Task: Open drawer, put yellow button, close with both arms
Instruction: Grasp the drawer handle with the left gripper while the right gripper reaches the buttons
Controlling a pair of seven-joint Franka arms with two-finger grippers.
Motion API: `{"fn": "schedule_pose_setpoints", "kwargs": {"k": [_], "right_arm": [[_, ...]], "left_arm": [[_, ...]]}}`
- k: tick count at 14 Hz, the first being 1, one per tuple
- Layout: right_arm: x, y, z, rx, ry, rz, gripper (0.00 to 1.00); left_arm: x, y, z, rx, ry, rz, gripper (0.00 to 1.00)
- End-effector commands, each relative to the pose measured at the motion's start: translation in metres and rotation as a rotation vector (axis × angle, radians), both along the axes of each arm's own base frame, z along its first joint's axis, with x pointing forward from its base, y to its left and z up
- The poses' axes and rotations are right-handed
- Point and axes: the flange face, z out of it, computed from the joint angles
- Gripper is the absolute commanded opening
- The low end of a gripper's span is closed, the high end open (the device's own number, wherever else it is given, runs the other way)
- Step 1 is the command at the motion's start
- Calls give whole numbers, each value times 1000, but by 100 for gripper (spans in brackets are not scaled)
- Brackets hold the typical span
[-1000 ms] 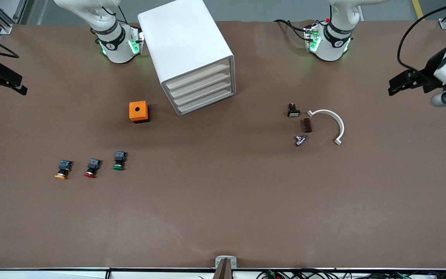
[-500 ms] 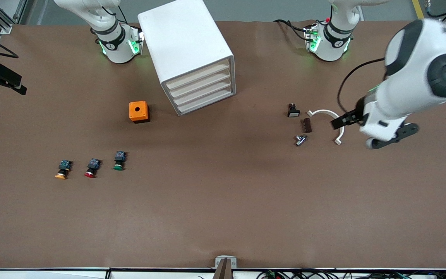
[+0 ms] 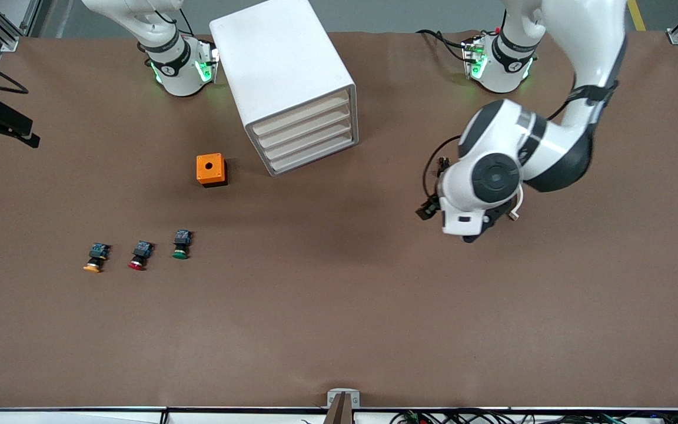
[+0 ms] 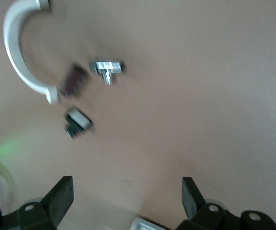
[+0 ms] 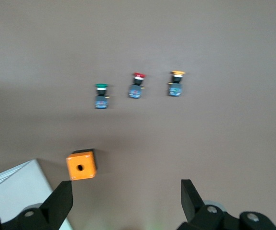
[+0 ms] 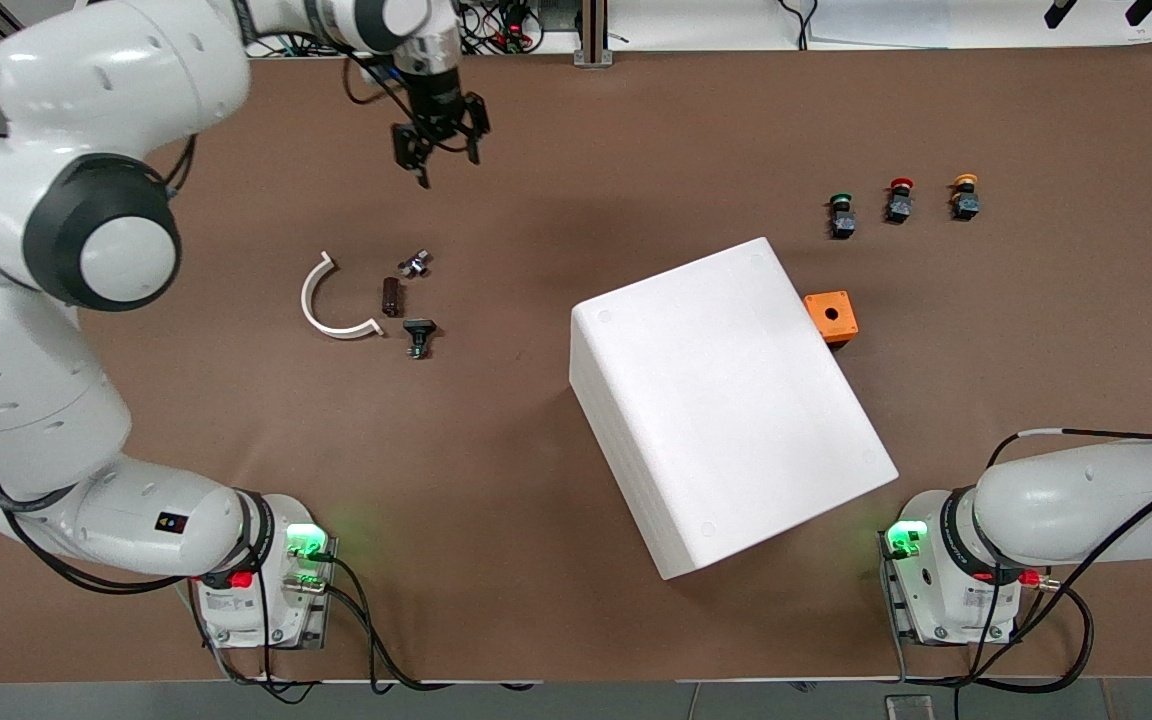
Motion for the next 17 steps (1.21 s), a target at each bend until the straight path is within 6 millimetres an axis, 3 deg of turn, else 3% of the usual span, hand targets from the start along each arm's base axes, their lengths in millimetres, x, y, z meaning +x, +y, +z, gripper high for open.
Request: {"fn": "schedule_pose_setpoints", "kwargs": {"k": [1, 2, 3, 5, 8, 13, 17], "right_arm": [[38, -20, -59, -50, 74, -6, 100], [45, -48, -79, -48, 94, -47, 100], [57, -61, -100, -51, 90, -46, 100], [69, -78, -135, -54, 96, -50, 100], [67, -110, -179, -38, 84, -115, 100], [51, -118, -273, 7, -37, -148, 100], [47, -118, -348, -14, -99, -143, 100]], "left_arm": [[0, -38, -13, -28, 94, 206, 100], [-4, -47, -18, -43, 150, 285, 100], [-10, -58, -24, -53, 224, 374, 100], [-16, -70, -32, -49, 357, 558, 100], [-26, -87, -37, -39, 490, 693, 100], [-50, -127, -67, 52, 822, 941, 100], [-89, -160, -90, 244, 921, 985, 76]]}}
